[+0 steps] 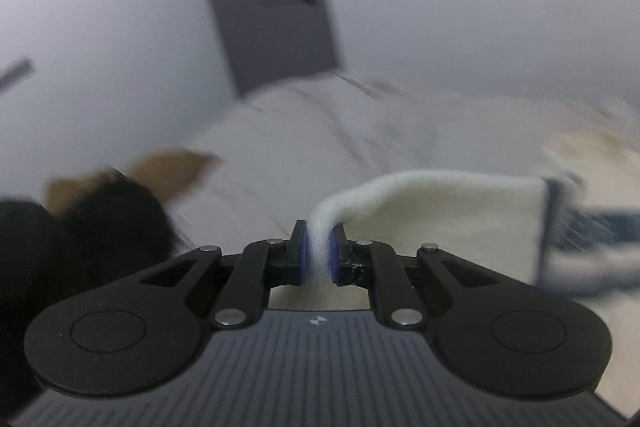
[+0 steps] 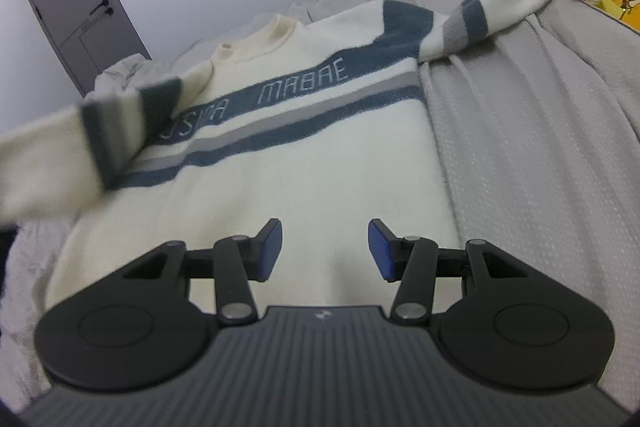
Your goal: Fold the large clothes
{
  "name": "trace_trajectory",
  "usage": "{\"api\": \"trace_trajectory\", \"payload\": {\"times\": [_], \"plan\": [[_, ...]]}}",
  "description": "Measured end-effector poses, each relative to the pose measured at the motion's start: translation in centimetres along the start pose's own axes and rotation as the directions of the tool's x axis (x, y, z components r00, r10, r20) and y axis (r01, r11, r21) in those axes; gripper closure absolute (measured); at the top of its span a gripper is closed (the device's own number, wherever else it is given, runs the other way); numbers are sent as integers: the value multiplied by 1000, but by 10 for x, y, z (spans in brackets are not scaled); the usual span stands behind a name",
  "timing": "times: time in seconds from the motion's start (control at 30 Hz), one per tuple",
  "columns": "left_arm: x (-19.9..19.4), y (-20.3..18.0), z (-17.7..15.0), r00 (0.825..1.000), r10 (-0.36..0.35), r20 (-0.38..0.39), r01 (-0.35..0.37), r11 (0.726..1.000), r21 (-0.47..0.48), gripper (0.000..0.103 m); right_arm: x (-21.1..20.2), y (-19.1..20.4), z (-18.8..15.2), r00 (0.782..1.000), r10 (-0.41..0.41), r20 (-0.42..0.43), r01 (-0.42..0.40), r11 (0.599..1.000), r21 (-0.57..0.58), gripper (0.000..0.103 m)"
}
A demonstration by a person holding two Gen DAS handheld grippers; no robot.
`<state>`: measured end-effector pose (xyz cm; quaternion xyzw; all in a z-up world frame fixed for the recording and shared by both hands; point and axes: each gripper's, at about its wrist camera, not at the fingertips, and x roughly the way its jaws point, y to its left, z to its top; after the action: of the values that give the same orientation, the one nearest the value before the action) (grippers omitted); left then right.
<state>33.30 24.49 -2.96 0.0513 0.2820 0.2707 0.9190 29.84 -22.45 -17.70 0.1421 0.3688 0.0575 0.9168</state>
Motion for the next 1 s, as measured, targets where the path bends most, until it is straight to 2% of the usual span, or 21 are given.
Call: {"api": "trace_trajectory", "payload": {"times": [0.1, 0.2, 0.3, 0.4, 0.47, 0.53, 0.7, 0.87, 0.97, 1.0], "plan": [[58, 14, 31, 989, 143, 31, -142, 990, -10, 90, 12, 4, 2, 1000, -17, -7, 17, 1000, -26, 53], [119, 25, 52, 963, 266, 37, -266, 964, -14, 90, 24, 9, 6, 999, -33, 4, 33, 998, -53, 53], [177, 31, 63, 946, 323, 11, -323, 946, -14, 90, 38, 16, 13, 1000, -19, 23, 21, 998, -63, 53], [237, 21, 64, 930, 367, -10, -367, 930, 15, 90, 55, 25, 21, 998, -8, 69, 14, 996, -91, 53], [271, 12, 58, 927, 374, -25, -373, 927, 32, 90, 69, 31, 25, 996, -1, 92, 11, 994, -107, 53], [308, 6, 48, 927, 368, -72, -366, 930, 41, 90, 84, 34, 29, 995, -3, 103, 16, 993, -120, 53], [366, 7, 11, 930, 319, -185, -327, 945, -18, 90, 118, 36, 35, 992, -30, 119, 46, 990, -134, 53], [380, -2, 2, 944, 279, -178, -288, 958, -21, 87, 136, 33, 34, 991, -32, 129, 51, 988, -148, 53], [381, -5, -1, 952, 248, -182, -261, 964, -51, 76, 141, 29, 32, 991, -18, 135, 38, 989, -146, 53], [375, -6, -1, 954, 234, -188, -250, 966, -66, 64, 140, 28, 33, 991, -13, 135, 32, 990, -141, 53]]}}
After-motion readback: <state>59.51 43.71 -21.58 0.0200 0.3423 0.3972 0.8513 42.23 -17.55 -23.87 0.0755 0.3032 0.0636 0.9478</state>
